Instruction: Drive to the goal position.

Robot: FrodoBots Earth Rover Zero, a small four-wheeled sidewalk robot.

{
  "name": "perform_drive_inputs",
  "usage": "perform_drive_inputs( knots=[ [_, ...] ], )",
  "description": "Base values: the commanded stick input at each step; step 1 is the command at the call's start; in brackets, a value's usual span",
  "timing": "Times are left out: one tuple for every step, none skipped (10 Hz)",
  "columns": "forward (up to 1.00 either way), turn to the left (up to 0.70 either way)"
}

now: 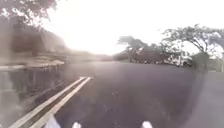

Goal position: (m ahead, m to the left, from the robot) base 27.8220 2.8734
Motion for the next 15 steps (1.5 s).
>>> perform_drive_inputs(
  knots=[
    [0.70, 0.00],
    [0.70, 0.00],
    [0.70, 0.00],
    [0.70, 0.00],
    [0.70, 0.00],
    [0.70, 0.00],
    [0.70, 0.00],
    [0.70, 0.00],
    [0.70, 0.00],
    [0.70, 0.00],
    [0.70, 0.00],
    [0.70, 0.00],
    [0.70, 0.00],
    [0.70, 0.00],
    [0.70, 0.00]
  ],
)
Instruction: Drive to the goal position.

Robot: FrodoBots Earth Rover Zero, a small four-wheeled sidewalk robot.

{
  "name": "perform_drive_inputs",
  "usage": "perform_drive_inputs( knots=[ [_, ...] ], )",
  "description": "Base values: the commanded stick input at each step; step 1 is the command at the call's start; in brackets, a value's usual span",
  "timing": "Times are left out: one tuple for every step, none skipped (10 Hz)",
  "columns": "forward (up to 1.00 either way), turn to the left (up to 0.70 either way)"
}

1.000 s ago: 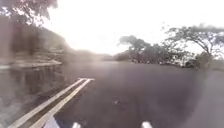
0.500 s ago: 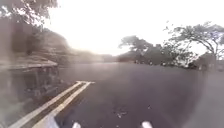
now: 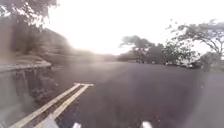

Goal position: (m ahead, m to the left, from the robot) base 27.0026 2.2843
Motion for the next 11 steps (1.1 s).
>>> perform_drive_inputs(
  knots=[
    [0.70, 0.00],
    [0.70, 0.00],
    [0.70, 0.00],
    [0.70, 0.00],
    [0.70, 0.00],
    [0.70, 0.00],
    [0.70, 0.00],
    [0.70, 0.00],
    [0.70, 0.00],
    [0.70, 0.00],
    [0.70, 0.00]
  ],
)
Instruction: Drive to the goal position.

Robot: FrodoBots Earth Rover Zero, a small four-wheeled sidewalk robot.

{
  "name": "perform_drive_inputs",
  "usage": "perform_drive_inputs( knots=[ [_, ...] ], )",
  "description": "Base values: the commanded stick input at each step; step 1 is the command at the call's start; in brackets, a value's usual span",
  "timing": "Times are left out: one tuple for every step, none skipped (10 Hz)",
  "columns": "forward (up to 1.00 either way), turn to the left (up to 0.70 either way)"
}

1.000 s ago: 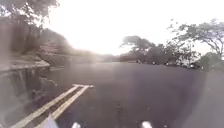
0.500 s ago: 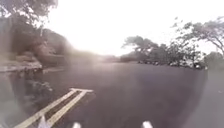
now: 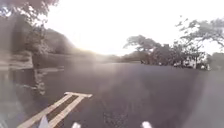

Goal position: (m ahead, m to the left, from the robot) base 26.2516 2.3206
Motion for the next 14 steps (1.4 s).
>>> perform_drive_inputs(
  knots=[
    [0.70, 0.00],
    [0.70, 0.00],
    [0.70, 0.00],
    [0.70, 0.00],
    [0.70, 0.00],
    [0.70, 0.00],
    [0.70, 0.00],
    [0.70, 0.00],
    [0.70, 0.00],
    [0.70, 0.00],
    [0.70, 0.00],
    [0.70, 0.00],
    [0.70, 0.00],
    [0.70, 0.00]
  ],
)
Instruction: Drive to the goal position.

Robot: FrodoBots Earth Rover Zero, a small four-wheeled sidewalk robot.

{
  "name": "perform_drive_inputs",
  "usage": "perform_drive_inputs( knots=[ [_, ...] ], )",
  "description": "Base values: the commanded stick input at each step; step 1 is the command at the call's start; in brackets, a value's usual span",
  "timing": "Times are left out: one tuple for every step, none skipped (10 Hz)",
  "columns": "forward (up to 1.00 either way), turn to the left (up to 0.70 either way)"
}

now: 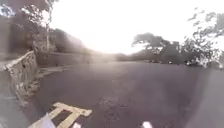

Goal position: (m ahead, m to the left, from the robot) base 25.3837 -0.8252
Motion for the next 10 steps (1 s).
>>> perform_drive_inputs(
  knots=[
    [0.70, 0.00],
    [0.70, 0.00],
    [0.70, 0.00],
    [0.70, 0.00],
    [0.70, 0.00],
    [0.70, 0.00],
    [0.70, 0.00],
    [0.70, 0.00],
    [0.70, 0.00],
    [0.70, 0.00]
  ],
)
